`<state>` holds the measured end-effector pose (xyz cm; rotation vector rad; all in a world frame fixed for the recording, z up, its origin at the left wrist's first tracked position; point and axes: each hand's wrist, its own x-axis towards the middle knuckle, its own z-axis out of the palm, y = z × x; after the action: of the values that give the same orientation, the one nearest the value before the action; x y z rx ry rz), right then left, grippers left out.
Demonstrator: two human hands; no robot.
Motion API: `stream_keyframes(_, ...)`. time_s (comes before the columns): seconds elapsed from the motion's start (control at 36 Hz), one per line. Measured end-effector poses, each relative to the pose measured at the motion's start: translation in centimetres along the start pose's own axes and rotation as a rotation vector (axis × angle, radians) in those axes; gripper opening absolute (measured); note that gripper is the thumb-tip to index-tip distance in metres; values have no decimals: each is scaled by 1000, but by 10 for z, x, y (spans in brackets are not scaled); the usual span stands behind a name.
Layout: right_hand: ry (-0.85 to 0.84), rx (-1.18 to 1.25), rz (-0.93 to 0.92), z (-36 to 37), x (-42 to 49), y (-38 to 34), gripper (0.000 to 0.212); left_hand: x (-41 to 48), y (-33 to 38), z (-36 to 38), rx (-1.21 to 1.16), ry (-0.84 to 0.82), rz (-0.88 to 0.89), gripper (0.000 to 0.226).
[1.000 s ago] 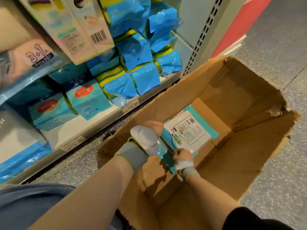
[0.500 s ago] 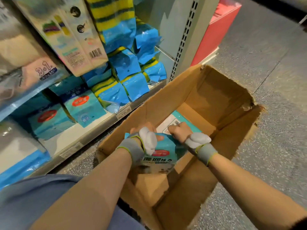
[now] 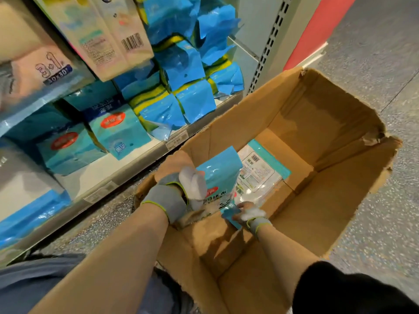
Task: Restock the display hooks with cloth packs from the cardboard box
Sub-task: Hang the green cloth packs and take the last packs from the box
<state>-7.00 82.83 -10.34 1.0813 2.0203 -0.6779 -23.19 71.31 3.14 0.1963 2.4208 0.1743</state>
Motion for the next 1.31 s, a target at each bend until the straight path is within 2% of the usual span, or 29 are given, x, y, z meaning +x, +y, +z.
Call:
stream_keyframes(0.06, 18, -13, -37, 18, 12, -3, 60, -2, -2, -3, -28, -18, 4, 46)
stream_keyframes(0.11, 50, 40, -25, 30, 16, -2, 83, -5, -3, -7, -80, -24, 45, 44)
stream_keyframes(0.17, 46, -40, -45, 45, 31, -1, 97, -4, -8, -10, -99, -45, 52, 44)
stream_keyframes(0.22, 57, -150, -83, 49, 38, 4, 100, -6, -6, -11, -121, -49, 47, 43)
stream_keyframes(0.31, 47, -200, -123, 49, 52, 6, 92, -4, -7, -10, -125, -37, 22, 41)
stream_keyframes(0.36, 58, -117, -115, 48, 54, 7, 72, -4, -7, -8, -131, -31, 11, 40)
stream_keyframes(0.42, 160, -81, -115, 49, 56, 9, 50, -4, -6, -8, -132, -17, 1, 41)
stream_keyframes(0.47, 216, -115, -112, 52, 57, 10, 42, -5, -5, -7, -133, -19, -2, 41)
stream_keyframes(0.53, 173, -111, -111, 46, 56, 8, 43, -6, -5, -9, -164, -23, 3, 41)
stream_keyframes(0.58, 44, -160, -134, 37, 56, 6, 52, -7, -5, -10, -209, -30, 13, 39)
stream_keyframes(0.64, -44, -194, -113, 30, 50, 6, 51, -11, -5, -9, -278, -21, 27, 36)
stream_keyframes(0.72, -13, -212, -130, 10, 32, 12, 35, -26, 2, -16, -358, 39, 72, 29)
stream_keyframes(0.86, 23, -238, -191, -42, 4, 17, 35, -55, 9, -42, -459, 187, 188, 30)
stream_keyframes(0.92, -17, -276, -209, -70, -12, 10, 38, -65, 10, -55, -523, 223, 194, 29)
stream_keyframes(1.0, 6, -335, -249, -104, -43, -3, 47, -82, 9, -76, -570, 263, 254, 26)
stream_keyframes(1.06, 53, -460, -250, -118, -61, -12, 48, -95, 12, -90, -574, 289, 301, 29)
stream_keyframes(1.11, 112, -569, -203, -133, -79, -23, 47, -110, 15, -107, -560, 318, 341, 33)
stream_keyframes(1.17, 234, -611, -238, -154, -111, -31, 40, -133, 14, -131, -557, 368, 383, 30)
stream_keyframes(1.22, 305, -536, -312, -174, -134, -37, 34, -149, 14, -150, -540, 397, 424, 22)
stream_keyframes(1.31, 362, -349, -365, -203, -171, -50, 38, -176, 8, -183, -538, 473, 457, 31)
